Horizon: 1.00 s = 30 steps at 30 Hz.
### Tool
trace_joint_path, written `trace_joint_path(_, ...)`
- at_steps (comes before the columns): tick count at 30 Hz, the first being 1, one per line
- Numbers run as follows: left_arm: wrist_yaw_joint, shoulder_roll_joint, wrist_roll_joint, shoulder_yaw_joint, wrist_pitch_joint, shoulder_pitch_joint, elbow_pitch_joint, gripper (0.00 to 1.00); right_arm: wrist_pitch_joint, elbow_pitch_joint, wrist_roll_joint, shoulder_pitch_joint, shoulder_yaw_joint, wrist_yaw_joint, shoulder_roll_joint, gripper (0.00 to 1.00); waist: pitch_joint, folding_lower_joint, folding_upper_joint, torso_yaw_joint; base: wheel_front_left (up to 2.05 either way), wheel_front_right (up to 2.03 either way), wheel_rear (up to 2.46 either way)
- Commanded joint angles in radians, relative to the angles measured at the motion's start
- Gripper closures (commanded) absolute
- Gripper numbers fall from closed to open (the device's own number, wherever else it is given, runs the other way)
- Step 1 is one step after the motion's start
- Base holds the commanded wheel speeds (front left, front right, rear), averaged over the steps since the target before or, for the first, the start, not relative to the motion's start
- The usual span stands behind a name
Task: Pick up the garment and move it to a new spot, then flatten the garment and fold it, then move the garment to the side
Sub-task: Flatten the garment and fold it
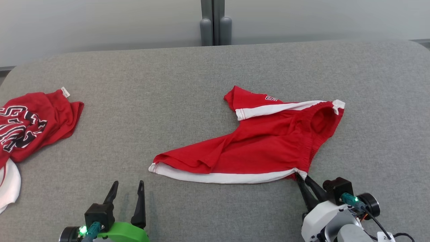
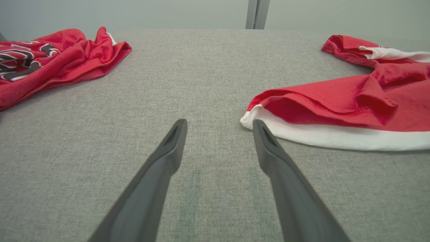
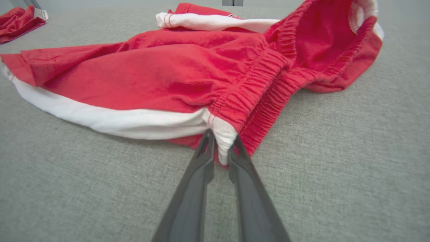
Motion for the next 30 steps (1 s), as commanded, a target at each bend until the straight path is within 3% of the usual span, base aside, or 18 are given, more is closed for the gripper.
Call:
trace_joint_path(1,-0.005,0.002,-0.011,-0.001,0.0,-0.015,-0.001,0.0,0.0,-0.01,0.005,-0.01,0.0,-0.001,-0.004,1.0,0.008,0.0,0.0,-0.003,0.0,0.0,0.0)
trace_joint_path(7,-0.007,0.002,-0.028,-0.025,0.0,-0.031,0.001,0.0,0.0,-0.029,-0.016,-0.018,-0.016,-0.001,-0.005,1.0,0.027,0.0,0.0,-0.016,0.0,0.0,0.0)
trace_joint_path(16,-0.008,0.016,-0.135,-0.131,0.0,-0.061,0.047,0.0,0.0,-0.05,-0.05,-0.026,-0.043,-0.001,-0.004,1.0,0.054,0.0,0.0,-0.051,0.0,0.0,0.0)
trace_joint_path(24,-0.008,0.026,-0.198,-0.162,0.0,-0.115,0.154,0.0,0.0,-0.071,-0.046,-0.046,-0.02,-0.001,-0.004,1.0,0.092,0.0,0.0,-0.075,0.0,0.0,0.0)
trace_joint_path(25,-0.008,0.029,-0.205,-0.167,0.001,-0.12,0.164,0.22,0.0,-0.072,-0.046,-0.047,-0.018,-0.001,-0.004,1.0,0.093,0.0,0.0,-0.077,0.0,0.0,0.0)
trace_joint_path(26,-0.008,0.032,-0.21,-0.169,0.001,-0.127,0.172,0.51,0.0,-0.074,-0.046,-0.048,-0.017,-0.001,-0.004,1.0,0.095,0.0,0.0,-0.079,0.0,0.0,0.0)
trace_joint_path(27,-0.008,0.032,-0.214,-0.168,0.001,-0.131,0.175,0.6,0.0,-0.075,-0.046,-0.051,-0.017,-0.001,-0.004,1.0,0.096,0.0,0.0,-0.081,0.0,0.0,0.0)
trace_joint_path(29,-0.008,0.037,-0.218,-0.168,0.001,-0.136,0.179,1.0,0.0,-0.079,-0.045,-0.054,-0.017,-0.001,-0.004,1.0,0.097,0.0,0.0,-0.083,0.0,0.0,0.0)
trace_joint_path(30,-0.008,0.039,-0.221,-0.169,0.001,-0.136,0.18,1.0,0.0,-0.08,-0.044,-0.054,-0.018,-0.001,-0.004,1.0,0.096,0.0,0.0,-0.084,0.0,0.0,0.0)
